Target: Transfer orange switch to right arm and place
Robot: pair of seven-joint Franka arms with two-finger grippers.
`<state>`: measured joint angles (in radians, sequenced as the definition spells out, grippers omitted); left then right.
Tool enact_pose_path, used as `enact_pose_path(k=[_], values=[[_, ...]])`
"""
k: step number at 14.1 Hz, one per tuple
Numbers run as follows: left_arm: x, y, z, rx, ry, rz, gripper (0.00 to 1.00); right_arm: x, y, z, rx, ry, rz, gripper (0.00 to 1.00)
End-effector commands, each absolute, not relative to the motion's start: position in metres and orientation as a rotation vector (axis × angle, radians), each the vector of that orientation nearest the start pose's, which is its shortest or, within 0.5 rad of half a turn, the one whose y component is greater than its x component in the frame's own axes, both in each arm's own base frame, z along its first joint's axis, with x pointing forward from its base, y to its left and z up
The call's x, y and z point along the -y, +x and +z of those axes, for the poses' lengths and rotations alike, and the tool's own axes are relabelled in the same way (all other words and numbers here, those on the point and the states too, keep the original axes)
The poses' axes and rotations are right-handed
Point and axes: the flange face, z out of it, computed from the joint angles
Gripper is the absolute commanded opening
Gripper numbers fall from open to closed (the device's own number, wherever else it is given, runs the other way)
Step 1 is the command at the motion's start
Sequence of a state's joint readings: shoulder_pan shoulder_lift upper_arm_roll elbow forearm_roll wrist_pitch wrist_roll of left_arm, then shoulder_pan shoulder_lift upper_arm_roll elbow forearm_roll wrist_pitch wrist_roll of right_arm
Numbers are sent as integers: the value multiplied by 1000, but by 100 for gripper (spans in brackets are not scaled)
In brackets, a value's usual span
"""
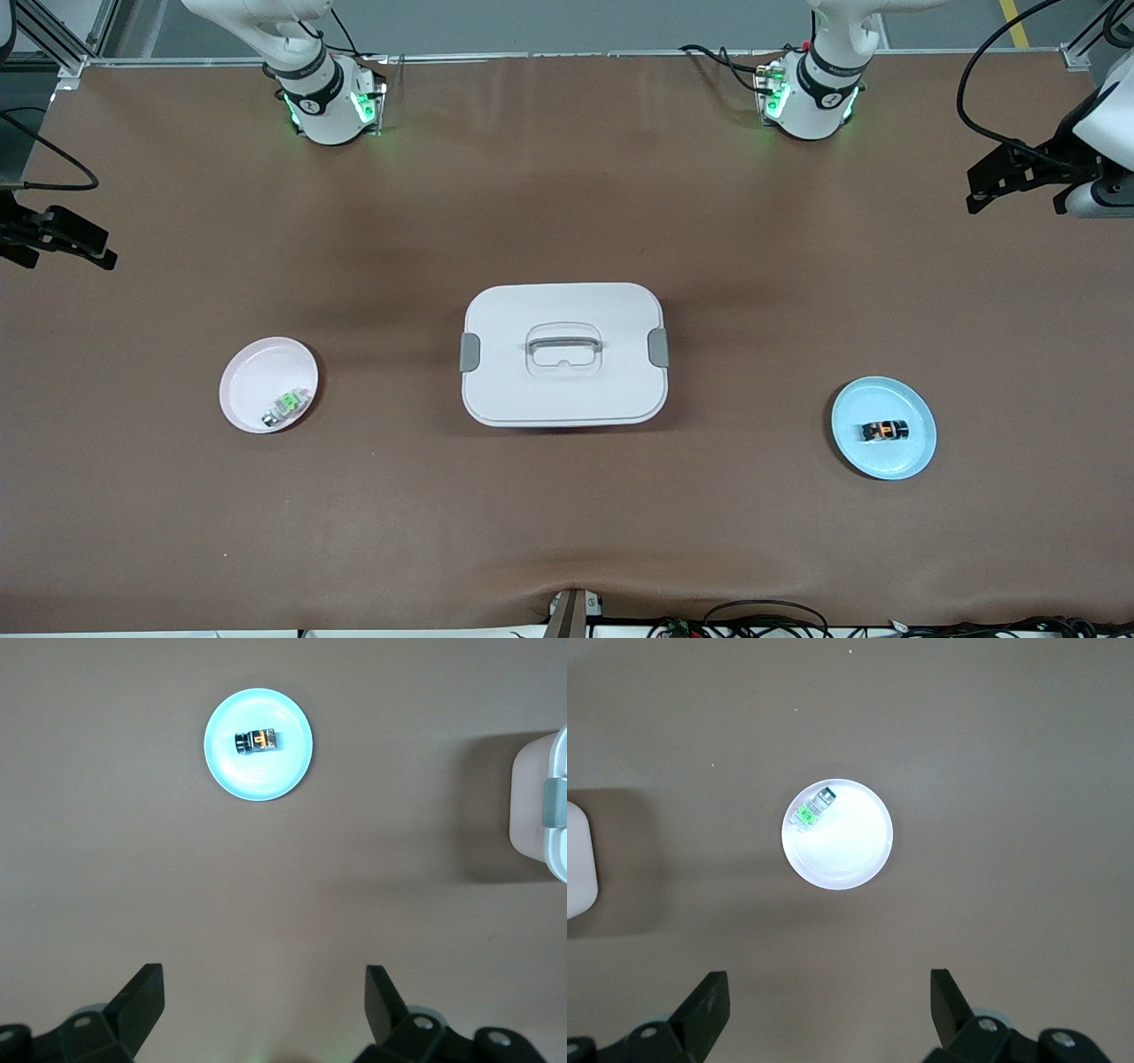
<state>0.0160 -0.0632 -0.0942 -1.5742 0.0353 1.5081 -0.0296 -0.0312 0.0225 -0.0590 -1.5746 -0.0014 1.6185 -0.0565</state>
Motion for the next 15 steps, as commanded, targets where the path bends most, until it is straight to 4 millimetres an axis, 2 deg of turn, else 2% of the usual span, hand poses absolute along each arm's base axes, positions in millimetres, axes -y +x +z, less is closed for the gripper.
enact_pose_path(k=[1, 4, 8, 9, 11, 13, 15], values=[[38, 529, 657, -59, -3099, 11, 100, 52, 560, 619, -72, -3141, -39, 100], [37, 530, 654, -60, -3099, 16, 100, 52, 560, 619, -72, -3141, -39, 100], [32, 552, 643, -58, -3104, 35, 100, 53, 560, 619, -75, -3140, -39, 100], [25, 556, 639, -48, -3099, 45, 100, 52, 560, 619, -72, -3140, -39, 100], [12, 571, 618, -21, -3095, 69, 100, 53, 560, 619, -75, -3140, -39, 100], [12, 589, 589, -25, -3092, 88, 100, 53, 560, 619, -75, -3140, -39, 100], [13, 602, 569, -33, -3045, 92, 100, 53, 560, 619, -75, -3140, -39, 100]])
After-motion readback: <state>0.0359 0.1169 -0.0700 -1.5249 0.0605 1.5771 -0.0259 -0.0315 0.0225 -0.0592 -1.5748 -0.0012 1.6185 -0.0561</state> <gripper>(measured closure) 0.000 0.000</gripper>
